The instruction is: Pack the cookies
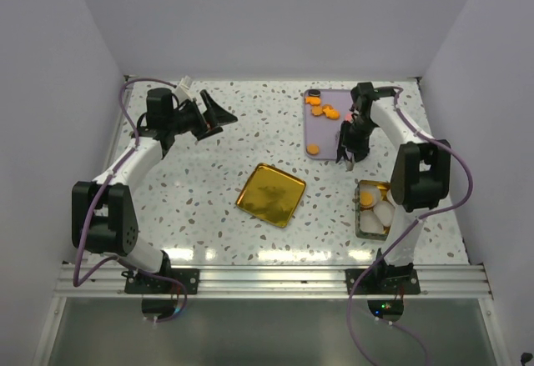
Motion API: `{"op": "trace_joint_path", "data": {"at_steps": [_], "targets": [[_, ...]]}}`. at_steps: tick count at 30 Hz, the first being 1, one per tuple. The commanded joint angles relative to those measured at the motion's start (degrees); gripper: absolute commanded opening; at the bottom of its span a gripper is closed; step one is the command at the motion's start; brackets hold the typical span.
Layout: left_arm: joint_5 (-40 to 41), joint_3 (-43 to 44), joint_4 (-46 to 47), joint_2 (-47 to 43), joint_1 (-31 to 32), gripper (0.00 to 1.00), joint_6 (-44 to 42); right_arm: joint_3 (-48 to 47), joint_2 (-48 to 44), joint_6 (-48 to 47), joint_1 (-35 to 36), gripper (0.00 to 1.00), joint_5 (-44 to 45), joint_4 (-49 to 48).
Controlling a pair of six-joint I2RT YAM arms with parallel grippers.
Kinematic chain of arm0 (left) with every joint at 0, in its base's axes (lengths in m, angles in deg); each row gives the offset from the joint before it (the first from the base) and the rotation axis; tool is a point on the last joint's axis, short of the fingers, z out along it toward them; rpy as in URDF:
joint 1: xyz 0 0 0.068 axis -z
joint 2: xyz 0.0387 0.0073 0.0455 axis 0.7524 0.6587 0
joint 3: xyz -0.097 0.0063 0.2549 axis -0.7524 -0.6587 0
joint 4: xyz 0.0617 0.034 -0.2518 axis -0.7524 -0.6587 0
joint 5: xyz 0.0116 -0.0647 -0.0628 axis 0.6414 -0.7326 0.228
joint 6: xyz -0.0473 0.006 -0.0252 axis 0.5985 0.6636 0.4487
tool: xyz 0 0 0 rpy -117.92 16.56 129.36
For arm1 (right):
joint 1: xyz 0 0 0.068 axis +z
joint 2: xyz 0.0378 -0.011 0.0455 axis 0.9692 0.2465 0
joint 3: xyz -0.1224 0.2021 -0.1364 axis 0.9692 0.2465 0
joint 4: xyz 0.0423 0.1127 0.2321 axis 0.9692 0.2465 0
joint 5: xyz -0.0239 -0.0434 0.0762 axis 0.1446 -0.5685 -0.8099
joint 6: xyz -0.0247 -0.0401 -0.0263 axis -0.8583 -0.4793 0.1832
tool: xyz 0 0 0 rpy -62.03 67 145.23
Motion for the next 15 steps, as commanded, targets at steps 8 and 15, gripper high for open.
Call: {"op": "trace_joint_path", "data": {"at_steps": [8,15], "targets": [[0.2,1.0,0.3,-1.6,-0.6,1.00,-1.6,-6.3,-2.4,-1.6,-0.9,0.36,1.8,4.0],[0.1,0.8,-1.8,-1.3,-0.6,1.00,-1.9,-4.6,-12.3,-0.3,-3.2,0.35,1.4,7.1]]}}
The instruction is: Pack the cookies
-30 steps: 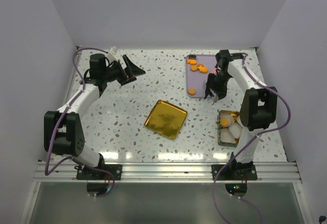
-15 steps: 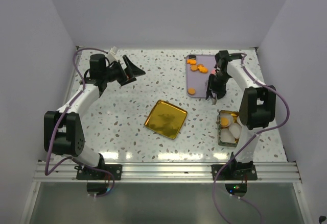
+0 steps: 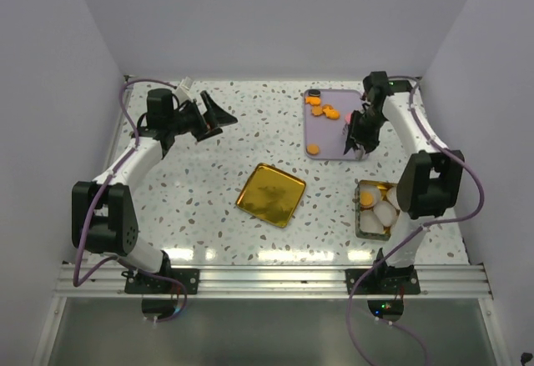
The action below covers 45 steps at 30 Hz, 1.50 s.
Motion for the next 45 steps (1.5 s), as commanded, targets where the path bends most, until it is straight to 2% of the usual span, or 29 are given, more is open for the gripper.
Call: {"op": "trace_joint_path", "data": {"at_steps": [1,7,14,22,27,32,36,41,45], "targets": [[0.0,0.8,-1.1,-1.3,-0.6,1.00,-1.4,0.7,-10.4,0.6,-1.6,0.35,0.7,3.3],[-0.5,0.0,-0.4,-0.6,-0.6,1.00,-1.4,9.2,-24.0,4.4,-2.7,0.35,2.5,5.1],[-1.8,-0.6,0.2,0.9,-0.6,1.00,-1.7,16.8,-38.7,11.5,-3.1,0.36,9.2,8.5],[-2.9,-1.4,0.2,1.8,-0.6,1.00,-1.6,24.4,-49.0,17.9,-3.9,0.39,15.0,14.2],[-3.4,-2.6,3.3,2.0,-0.6,1.00,-0.8,30.1,-50.5,20.8,-4.3,0.38,10.9,13.9],[-3.8,-2.8,3.2,2.0,-0.6,1.00,-1.2,31.1,-49.2,21.0,-5.0,0.38,11.4,13.7],[-3.9,-2.8,3.0,2.0,-0.6,1.00,-1.5,32.8,-48.4,18.8,-10.6,0.38,10.7,12.9],[-3.9,-2.3,2.9,2.2,-0.6,0.99,-1.4,37.8,-47.6,16.4,-16.7,0.37,4.8,10.1],[-3.6,-2.0,2.5,2.0,-0.6,0.99,-1.7,40.1,-47.2,14.9,-18.8,0.36,2.0,8.6]]}}
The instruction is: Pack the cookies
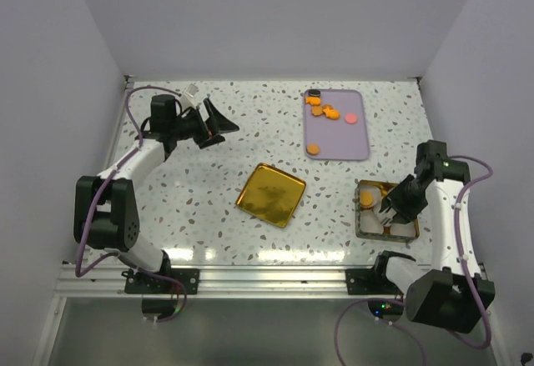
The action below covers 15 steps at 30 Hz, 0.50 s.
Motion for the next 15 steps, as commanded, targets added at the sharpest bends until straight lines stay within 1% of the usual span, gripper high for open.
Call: {"op": "trace_joint_path", "data": {"at_steps": [1,8,15], "targets": [[-0.6,0.5,2.0,0.0,-0.6,0.99,-1.7,0.8,0.3,-2.2,-1.2,0.36,-3.9,1.4],[-0.3,0.1,1.7,-0.4,-0.6,0.99,-1.9,0.4,1.6,-3.5,-1.6,0.35,-4.4,0.9],[-0.2,0.4,1.9,-0.2,-0.6,0.99,-1.8,0.5,1.0,-4.2,-1.8,0.40,-4.5,1.6]]}}
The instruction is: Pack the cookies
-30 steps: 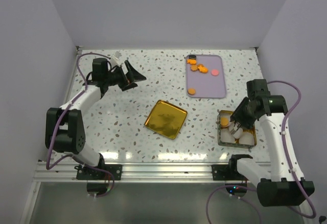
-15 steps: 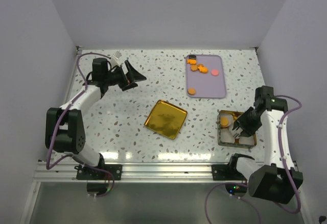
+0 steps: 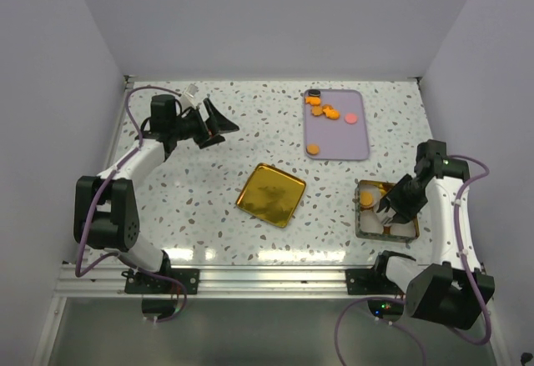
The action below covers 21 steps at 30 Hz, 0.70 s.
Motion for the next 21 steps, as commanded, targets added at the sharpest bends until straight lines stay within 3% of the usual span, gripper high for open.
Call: {"op": "trace_joint_path", "data": {"at_steps": [1,12,21], "targets": [[-0.3,0.3,1.9,-0.1,-0.6,1.00,-1.8,-0.5,-1.0,-1.3,-0.3,0.41,-1.0,1.7],[-0.7,0.5,2.4,0.3,-0.6,0.99,-1.7,0.1,-2.9,-1.3,-0.3,0.49,-1.6,2.7],[-0.7,0.8,2.6,0.0,-0.6,0.99,-1.3,-3.5,-2.7,-1.5,-0.3,0.47,-2.3,3.0]]}}
